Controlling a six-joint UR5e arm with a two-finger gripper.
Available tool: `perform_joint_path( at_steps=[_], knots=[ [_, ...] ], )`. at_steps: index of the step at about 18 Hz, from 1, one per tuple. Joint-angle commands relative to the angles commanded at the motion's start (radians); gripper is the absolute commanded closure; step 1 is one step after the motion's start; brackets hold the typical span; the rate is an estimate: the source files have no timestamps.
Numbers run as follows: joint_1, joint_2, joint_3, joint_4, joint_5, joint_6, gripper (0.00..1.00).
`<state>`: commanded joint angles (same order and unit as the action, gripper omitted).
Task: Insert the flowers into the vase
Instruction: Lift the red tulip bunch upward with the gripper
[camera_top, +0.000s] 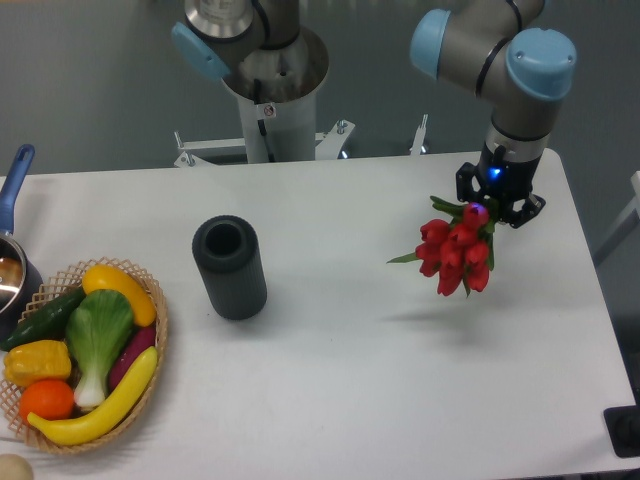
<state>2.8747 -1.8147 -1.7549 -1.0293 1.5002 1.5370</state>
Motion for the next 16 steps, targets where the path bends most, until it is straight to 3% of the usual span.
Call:
perform_joint_path(
  at_steps=[8,16],
  knots=[
    [-0.009,0.008,0.0,-0.002,-0.017,-0.029,0.97],
    [0.017,0.06,0.008,0.009,-0.386,-0.1,0.96]
  ],
)
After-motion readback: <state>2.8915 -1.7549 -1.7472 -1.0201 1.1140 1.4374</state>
